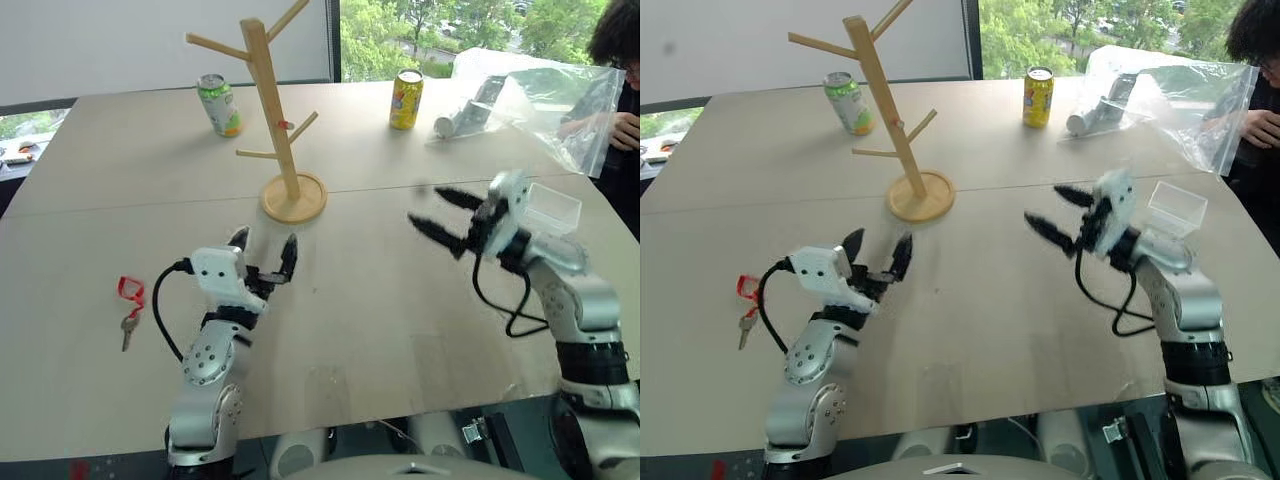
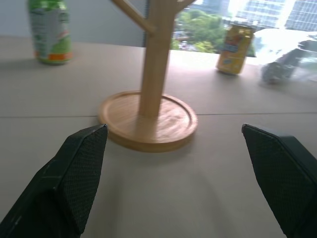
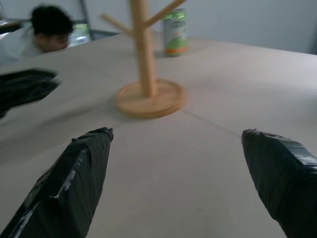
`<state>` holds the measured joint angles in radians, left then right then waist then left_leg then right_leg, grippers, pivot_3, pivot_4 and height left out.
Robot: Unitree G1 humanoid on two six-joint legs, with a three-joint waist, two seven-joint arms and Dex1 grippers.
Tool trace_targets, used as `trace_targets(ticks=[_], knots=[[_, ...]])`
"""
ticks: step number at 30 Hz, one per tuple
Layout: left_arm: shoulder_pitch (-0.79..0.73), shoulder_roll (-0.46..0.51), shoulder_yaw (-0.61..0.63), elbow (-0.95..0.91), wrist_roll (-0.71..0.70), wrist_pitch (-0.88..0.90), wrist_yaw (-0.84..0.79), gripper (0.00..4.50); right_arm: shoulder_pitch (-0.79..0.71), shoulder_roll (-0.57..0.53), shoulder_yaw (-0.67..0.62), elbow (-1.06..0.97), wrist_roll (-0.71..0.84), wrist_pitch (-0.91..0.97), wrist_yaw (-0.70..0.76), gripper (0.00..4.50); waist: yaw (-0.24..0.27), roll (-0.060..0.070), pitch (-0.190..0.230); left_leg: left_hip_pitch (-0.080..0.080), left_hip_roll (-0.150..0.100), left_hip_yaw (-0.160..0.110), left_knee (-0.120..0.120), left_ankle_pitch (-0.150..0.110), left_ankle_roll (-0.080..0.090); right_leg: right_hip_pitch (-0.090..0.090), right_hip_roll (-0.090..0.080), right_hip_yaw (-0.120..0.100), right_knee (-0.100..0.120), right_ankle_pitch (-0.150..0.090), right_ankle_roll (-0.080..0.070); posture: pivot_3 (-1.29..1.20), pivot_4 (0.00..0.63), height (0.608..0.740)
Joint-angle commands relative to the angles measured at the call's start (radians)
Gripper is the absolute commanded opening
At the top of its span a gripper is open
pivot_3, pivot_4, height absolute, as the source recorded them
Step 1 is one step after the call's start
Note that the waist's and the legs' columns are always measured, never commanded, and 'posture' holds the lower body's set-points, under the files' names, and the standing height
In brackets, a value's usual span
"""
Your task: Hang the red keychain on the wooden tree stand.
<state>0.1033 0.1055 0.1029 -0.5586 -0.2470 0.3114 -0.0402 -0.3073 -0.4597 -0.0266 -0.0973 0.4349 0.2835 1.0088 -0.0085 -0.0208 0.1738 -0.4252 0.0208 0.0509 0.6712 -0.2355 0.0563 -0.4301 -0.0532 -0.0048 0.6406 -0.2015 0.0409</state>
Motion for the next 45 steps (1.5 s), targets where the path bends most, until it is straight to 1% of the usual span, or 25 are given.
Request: trace_targets(ticks=[1, 4, 9, 13, 18, 23, 26, 29, 35, 45], knots=[[-0.012, -0.014, 0.024, -0.152, 0.032, 0.12, 0.101, 4.5, 0.029, -0.034, 0.04, 0.036, 0.003, -0.137, 0.171, 4.44, -0.002, 0.0, 0.0, 0.001, 0.0, 0.0, 0.0, 0.0, 0.0, 0.0, 0.001, 0.0, 0.0, 0.0, 0.0, 0.0, 0.15, 0.74], [0.023, -0.034, 0.077, -0.228, 0.044, 0.226, 0.173, 4.5, 0.054, -0.066, 0.097, 0.109, -0.026, -0.258, 0.311, 4.44, -0.004, 0.0, 0.0, 0.002, 0.0, 0.0, -0.001, 0.0, 0.0, 0.001, 0.001, 0.001, 0.001, 0.0, 0.0, 0.0, 0.15, 0.74], [0.048, -0.031, 0.173, -0.293, 0.025, 0.344, 0.206, 4.5, 0.04, -0.064, 0.121, 0.178, -0.032, -0.339, 0.379, 4.44, -0.002, 0.0, 0.0, 0.003, 0.001, -0.001, -0.002, 0.0, 0.0, 0.001, 0.003, 0.001, 0.001, 0.0, -0.001, 0.0, 0.15, 0.74], [0.147, 0.039, 0.34, -0.3, -0.045, 0.4, 0.116, 4.5, 0.019, -0.044, 0.139, 0.271, -0.044, -0.412, 0.419, 4.44, -0.002, -0.001, 0.0, 0.004, 0.001, 0.0, -0.001, 0.0, -0.001, 0.002, 0.002, 0.001, 0.001, -0.002, -0.004, 0.0, 0.15, 0.74], [0.224, 0.085, 0.451, -0.261, -0.08, 0.398, 0.058, 4.5, 0.0, -0.021, 0.147, 0.347, -0.061, -0.491, 0.439, 4.44, 0.001, -0.001, 0.0, 0.005, 0.001, 0.0, -0.001, 0.0, -0.001, 0.003, 0.001, 0.001, 0.001, -0.003, -0.005, 0.0, 0.15, 0.74], [0.265, 0.097, 0.499, -0.21, -0.083, 0.391, 0.03, 4.5, -0.014, 0.008, 0.154, 0.392, -0.081, -0.549, 0.433, 4.44, 0.002, -0.001, 0.0, 0.009, 0.0, 0.0, -0.002, 0.0, -0.001, 0.007, 0.0, 0.001, 0.0, -0.003, -0.005, 0.0, 0.15, 0.74], [0.252, 0.1, 0.533, -0.168, -0.093, 0.403, 0.035, 4.5, -0.02, 0.021, 0.158, 0.401, -0.085, -0.561, 0.419, 4.44, 0.001, -0.002, 0.0, 0.009, 0.0, -0.001, -0.002, 0.0, -0.001, 0.007, -0.001, 0.0, 0.0, -0.003, -0.006, 0.0, 0.15, 0.74], [0.206, 0.094, 0.553, -0.125, -0.097, 0.422, 0.07, 4.5, -0.021, 0.028, 0.162, 0.403, -0.091, -0.564, 0.409, 4.44, 0.003, -0.002, 0.0, 0.009, 0.0, -0.001, -0.002, 0.0, -0.001, 0.007, -0.001, 0.0, 0.0, -0.003, -0.006, 0.0, 0.15, 0.74], [0.078, 0.077, 0.504, -0.074, -0.062, 0.462, 0.155, 4.5, -0.021, 0.035, 0.157, 0.401, -0.1, -0.566, 0.38, 4.44, 0.005, -0.004, -0.001, 0.009, 0.0, -0.001, -0.002, 0.0, -0.001, 0.008, -0.002, -0.001, 0.0, -0.003, -0.006, 0.0, 0.15, 0.74], [-0.002, 0.012, 0.5, -0.043, -0.062, 0.558, 0.237, 4.5, -0.004, 0.017, 0.144, 0.36, -0.096, -0.546, 0.337, 4.44, 0.004, -0.004, -0.001, 0.01, 0.0, -0.001, -0.002, 0.0, -0.001, 0.008, -0.002, 0.0, 0.0, -0.003, -0.006, 0.0, 0.15, 0.74]])
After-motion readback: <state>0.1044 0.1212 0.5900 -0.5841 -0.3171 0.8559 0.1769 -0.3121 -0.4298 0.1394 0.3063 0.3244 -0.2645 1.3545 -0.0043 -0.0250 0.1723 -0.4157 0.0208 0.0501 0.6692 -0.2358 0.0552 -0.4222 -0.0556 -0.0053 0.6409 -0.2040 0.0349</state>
